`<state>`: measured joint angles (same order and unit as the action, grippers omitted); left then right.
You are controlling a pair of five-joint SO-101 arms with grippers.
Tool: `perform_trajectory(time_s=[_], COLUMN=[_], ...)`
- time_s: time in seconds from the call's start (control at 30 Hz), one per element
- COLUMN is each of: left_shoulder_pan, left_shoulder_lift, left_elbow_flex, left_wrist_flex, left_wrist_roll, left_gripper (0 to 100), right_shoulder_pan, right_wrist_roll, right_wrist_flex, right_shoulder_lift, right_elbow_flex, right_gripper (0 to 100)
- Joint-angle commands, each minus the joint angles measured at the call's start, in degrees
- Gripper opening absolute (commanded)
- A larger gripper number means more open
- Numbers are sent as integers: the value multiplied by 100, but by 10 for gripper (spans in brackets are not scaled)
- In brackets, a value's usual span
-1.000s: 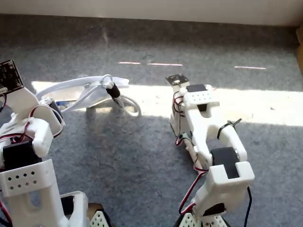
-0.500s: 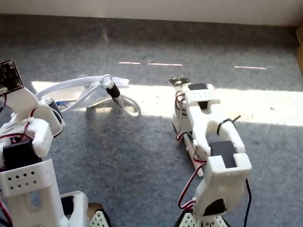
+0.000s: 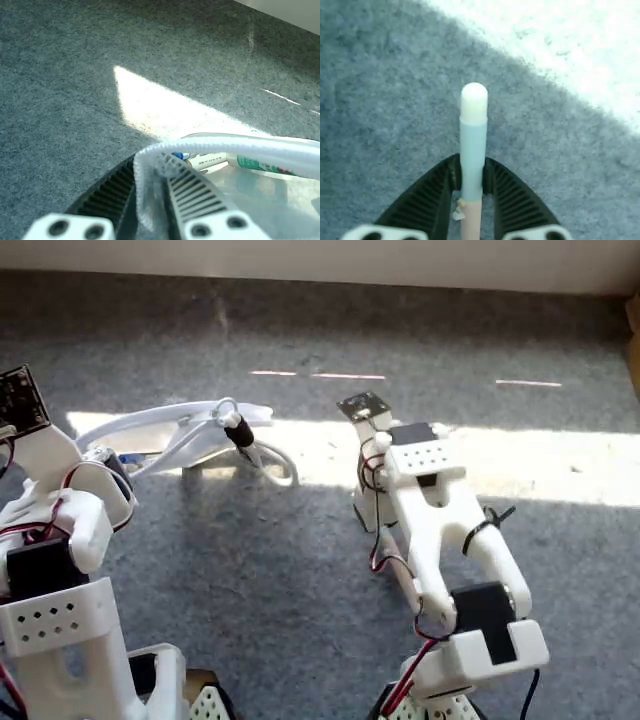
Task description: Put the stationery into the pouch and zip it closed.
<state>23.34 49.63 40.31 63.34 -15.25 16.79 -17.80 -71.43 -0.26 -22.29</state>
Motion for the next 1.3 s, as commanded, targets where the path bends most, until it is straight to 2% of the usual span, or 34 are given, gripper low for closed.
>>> perform_trajectory(time_s=[0.0, 0.33, 0.5, 0.83, 1.27], left_shoulder_pan=[-189, -769, -866, -963, -1121], left_shoulder_lift=[374, 1789, 1842, 1842, 1859], left_elbow_flex=[57, 778, 822, 822, 945], left_wrist_flex=[-35, -79, -79, -53, -62], left_wrist_roll=[193, 580, 624, 747, 826], left_gripper=[8, 7, 7, 7, 7], right_shoulder_pan=[119, 286, 400, 778, 2000], right_wrist_roll=[-44, -35, 9, 607, 835], right_wrist_flex=[400, 602, 602, 576, 558], right_shoulder_lift=[-919, -2176, -3178, -5358, -6738], right_elbow_flex=[-374, -989, -1385, -1736, -1385], right_gripper=[4, 4, 4, 4, 4])
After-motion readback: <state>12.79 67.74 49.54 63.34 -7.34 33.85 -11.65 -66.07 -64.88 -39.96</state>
